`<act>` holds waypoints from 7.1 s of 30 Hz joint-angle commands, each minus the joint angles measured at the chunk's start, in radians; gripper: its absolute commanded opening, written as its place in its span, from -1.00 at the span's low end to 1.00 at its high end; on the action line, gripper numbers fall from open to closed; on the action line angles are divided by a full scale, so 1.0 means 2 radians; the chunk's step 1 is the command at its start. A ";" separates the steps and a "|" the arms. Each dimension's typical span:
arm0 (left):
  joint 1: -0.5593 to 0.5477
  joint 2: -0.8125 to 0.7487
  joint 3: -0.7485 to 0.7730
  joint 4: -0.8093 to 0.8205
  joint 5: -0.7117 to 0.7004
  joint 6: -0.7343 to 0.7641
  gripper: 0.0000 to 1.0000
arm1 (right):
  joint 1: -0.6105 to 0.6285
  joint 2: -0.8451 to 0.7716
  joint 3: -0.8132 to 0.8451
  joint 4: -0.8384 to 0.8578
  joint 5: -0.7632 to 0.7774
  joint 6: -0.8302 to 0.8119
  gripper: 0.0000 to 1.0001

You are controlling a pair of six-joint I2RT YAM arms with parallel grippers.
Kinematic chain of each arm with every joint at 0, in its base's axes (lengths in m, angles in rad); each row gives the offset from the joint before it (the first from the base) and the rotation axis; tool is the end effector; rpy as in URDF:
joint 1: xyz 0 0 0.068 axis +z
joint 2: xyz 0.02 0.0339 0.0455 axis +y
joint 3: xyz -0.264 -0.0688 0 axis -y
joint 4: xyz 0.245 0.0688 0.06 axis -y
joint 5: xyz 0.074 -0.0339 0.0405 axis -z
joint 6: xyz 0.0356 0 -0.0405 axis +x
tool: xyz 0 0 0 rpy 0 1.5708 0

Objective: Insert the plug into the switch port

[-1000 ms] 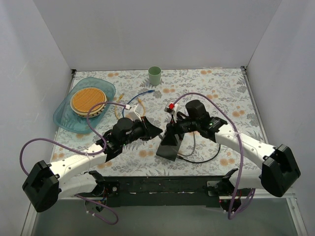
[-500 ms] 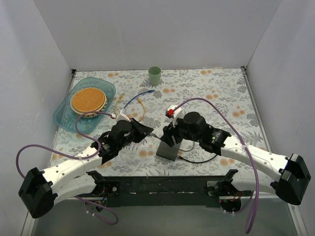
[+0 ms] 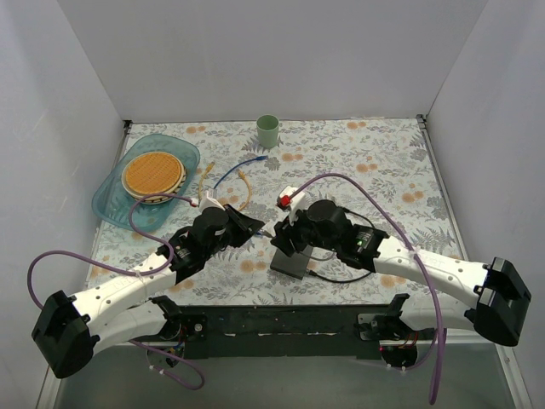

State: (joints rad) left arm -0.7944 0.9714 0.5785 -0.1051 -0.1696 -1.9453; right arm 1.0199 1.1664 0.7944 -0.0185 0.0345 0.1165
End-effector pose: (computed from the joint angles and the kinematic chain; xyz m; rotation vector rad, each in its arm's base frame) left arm 0.1558 -0.1500 0.2410 -1.4252 1.9714 -1.3742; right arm 0.1411 0.2273 0.2813 -0.8649 1.8364 0.7020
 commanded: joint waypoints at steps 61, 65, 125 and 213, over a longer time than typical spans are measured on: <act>0.000 -0.003 0.015 0.000 0.001 -0.001 -1.00 | 0.038 0.036 0.032 0.044 0.041 -0.002 -0.97; 0.000 -0.005 0.014 0.001 0.003 0.000 -1.00 | 0.039 0.039 0.032 0.041 0.052 -0.001 -0.97; 0.044 0.322 0.113 0.112 0.138 0.205 0.96 | -0.149 0.010 -0.149 -0.083 -0.095 0.088 -0.97; 0.044 0.369 0.087 0.154 0.217 0.241 0.88 | -0.107 -0.081 -0.236 0.072 -0.079 0.097 -0.97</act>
State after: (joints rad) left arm -0.7086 1.6936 0.7731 0.2409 0.2470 -1.4803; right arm 0.7998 1.0103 0.3302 0.0357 -0.1265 0.3103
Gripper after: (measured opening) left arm 0.941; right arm 0.054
